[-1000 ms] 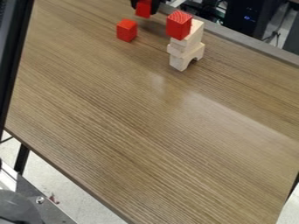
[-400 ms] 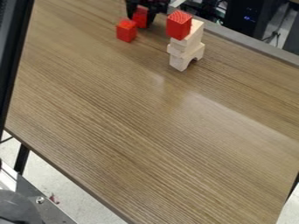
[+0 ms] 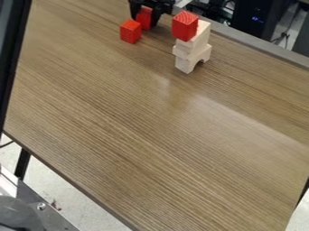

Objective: Move one of the red cube from the top next to the another red cube

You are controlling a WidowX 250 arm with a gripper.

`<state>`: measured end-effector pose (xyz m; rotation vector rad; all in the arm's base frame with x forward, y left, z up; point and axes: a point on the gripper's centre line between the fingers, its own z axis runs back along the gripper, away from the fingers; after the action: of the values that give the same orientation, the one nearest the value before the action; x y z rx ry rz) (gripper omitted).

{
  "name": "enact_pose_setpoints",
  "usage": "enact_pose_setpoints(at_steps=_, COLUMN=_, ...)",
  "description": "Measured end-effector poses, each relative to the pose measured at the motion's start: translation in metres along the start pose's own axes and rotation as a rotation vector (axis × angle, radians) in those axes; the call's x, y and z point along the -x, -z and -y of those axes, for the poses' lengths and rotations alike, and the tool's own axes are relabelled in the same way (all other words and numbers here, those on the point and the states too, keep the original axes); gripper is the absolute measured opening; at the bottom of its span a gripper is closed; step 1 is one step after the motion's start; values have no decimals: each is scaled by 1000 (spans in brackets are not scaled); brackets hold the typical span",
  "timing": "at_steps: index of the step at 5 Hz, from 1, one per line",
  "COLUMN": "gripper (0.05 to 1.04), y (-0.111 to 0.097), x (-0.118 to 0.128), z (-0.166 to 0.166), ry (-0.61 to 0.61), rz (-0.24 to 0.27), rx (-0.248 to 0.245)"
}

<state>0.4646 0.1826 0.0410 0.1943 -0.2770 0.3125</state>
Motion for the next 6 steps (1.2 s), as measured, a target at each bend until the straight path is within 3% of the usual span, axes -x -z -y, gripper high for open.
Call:
enact_pose_setpoints(at_steps=3, gripper=580, y=-1, x=13, z=-15, ry=43, rz=-43, rx=114)
enact_pose_setpoints(at_steps=5, gripper=580, y=-5, x=22, z=-10, ry=68, rz=-48, rx=169)
enact_pose_setpoints(at_steps=6, gripper=580, y=-5, x=23, z=-9, ry=75, rz=-46, rx=172)
